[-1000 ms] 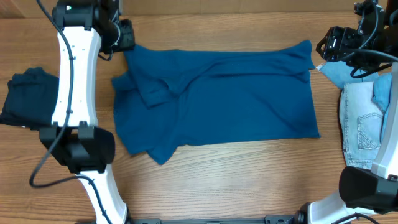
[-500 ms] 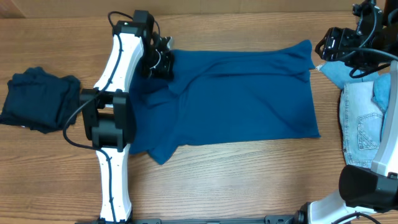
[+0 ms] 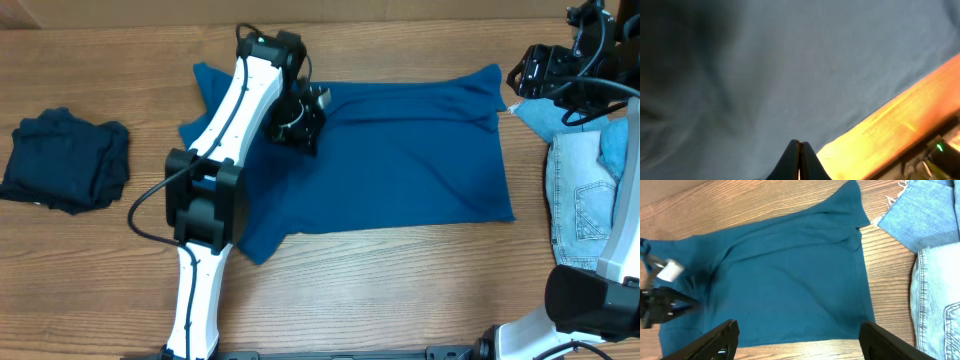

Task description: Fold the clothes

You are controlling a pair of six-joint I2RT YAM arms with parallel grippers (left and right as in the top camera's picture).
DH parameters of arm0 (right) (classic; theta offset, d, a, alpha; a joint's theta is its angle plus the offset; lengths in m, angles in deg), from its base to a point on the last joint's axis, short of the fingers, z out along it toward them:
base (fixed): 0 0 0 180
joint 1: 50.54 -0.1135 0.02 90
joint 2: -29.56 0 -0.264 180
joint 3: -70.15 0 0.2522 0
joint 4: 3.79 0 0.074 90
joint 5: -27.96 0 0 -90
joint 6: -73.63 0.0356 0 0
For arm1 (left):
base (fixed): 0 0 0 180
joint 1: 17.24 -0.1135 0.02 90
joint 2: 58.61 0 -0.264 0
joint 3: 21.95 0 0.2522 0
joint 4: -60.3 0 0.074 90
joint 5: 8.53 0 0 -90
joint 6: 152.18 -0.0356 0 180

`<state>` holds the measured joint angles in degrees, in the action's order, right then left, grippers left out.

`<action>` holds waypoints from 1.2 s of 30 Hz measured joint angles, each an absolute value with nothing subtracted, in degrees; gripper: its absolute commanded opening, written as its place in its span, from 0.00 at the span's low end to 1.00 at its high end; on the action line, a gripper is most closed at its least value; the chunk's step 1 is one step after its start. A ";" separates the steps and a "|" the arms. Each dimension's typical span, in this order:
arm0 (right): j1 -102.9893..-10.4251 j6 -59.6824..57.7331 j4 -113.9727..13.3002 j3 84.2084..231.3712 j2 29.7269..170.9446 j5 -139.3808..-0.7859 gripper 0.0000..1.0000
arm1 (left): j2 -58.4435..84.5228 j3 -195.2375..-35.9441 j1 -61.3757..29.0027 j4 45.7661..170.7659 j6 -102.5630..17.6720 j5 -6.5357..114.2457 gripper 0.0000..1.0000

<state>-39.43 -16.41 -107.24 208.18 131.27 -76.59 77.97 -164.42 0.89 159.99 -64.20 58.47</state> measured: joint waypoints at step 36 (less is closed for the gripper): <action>-39.43 -16.38 -108.05 208.18 131.32 -75.51 0.79 | 77.29 -168.64 0.28 165.30 -61.65 64.24 0.04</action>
<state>-39.43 -16.38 -108.05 208.18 131.32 -75.51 77.29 -168.64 0.28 165.30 -61.65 64.24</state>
